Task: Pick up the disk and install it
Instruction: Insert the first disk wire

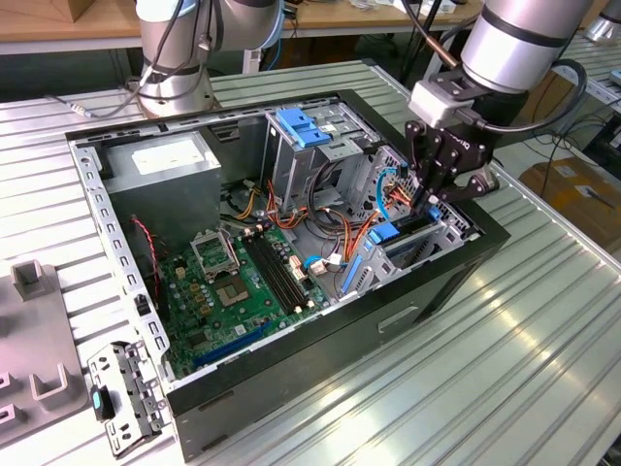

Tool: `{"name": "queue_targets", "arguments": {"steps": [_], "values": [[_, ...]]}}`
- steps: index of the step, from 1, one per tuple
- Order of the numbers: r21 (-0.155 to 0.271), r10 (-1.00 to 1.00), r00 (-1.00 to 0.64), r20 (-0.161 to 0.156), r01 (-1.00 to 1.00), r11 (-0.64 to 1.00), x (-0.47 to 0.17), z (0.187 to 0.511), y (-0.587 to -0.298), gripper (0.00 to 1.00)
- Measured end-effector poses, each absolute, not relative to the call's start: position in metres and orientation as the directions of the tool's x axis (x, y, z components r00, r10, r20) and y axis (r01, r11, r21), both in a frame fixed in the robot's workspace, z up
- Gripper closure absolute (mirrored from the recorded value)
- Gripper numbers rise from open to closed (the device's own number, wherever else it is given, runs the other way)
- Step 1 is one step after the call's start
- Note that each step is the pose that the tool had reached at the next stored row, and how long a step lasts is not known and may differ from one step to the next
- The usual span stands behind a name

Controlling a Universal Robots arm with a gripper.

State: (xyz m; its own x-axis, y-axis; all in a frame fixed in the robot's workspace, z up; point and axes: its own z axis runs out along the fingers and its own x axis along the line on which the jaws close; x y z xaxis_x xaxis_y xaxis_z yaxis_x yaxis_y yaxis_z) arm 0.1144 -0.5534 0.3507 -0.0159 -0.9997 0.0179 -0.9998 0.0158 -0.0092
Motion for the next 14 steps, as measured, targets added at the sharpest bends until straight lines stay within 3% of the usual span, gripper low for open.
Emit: {"name": "queue_targets", "arguments": {"steps": [14], "values": [[-0.008, -0.999, -0.031, 0.018, -0.999, 0.031, 0.1151, 0.3428, -0.5534, 0.84]]}}
